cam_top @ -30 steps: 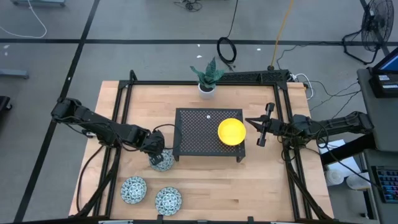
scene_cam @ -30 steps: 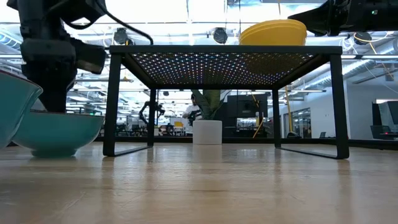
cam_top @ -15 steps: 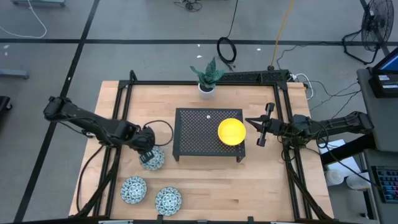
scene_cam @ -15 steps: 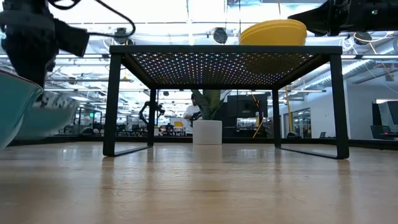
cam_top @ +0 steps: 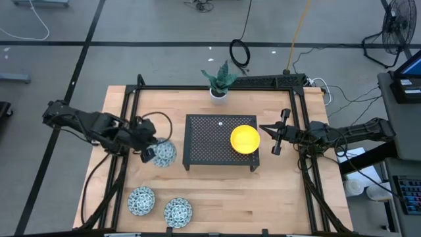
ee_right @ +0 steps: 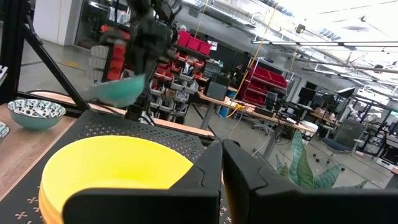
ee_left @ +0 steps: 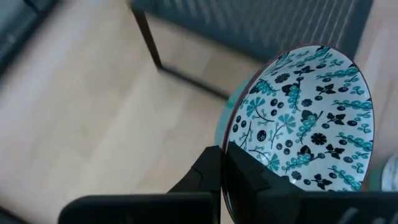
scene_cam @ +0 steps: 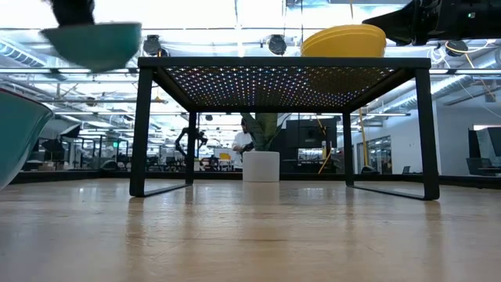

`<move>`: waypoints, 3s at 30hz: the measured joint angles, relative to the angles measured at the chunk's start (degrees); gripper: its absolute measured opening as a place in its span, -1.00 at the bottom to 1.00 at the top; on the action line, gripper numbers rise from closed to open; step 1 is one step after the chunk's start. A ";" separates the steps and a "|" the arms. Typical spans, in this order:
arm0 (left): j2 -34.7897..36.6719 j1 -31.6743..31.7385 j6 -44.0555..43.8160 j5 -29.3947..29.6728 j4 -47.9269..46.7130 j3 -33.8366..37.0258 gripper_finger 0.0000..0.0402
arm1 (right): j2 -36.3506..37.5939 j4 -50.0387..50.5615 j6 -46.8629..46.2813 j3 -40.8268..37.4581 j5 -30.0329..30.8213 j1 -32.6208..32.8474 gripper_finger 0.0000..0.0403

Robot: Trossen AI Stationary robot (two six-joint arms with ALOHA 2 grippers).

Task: Pick & Place Mini bowls
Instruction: Put the top blue patterned bowl on the shelf, then stack the right blue patterned bowl on the blue patterned bowl on the shelf

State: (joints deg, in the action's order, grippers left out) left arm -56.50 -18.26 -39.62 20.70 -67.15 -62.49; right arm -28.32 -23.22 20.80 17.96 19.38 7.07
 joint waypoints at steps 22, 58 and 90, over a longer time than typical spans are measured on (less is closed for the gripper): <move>-23.85 23.74 14.28 -15.93 0.85 -33.95 -0.95 | 0.02 -2.27 1.09 0.00 0.00 -0.01 -1.00; -39.80 30.63 27.16 -28.03 1.09 -34.59 -0.94 | 0.00 -0.50 -0.17 0.00 -0.02 0.00 -1.00; -22.84 18.95 3.31 -10.35 -22.62 -33.93 0.21 | -0.08 0.02 -1.59 0.00 0.00 0.03 -1.00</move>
State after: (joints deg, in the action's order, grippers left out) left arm -79.34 0.69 -36.31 10.35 -89.77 -96.42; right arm -28.39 -23.20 19.21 17.96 19.38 7.09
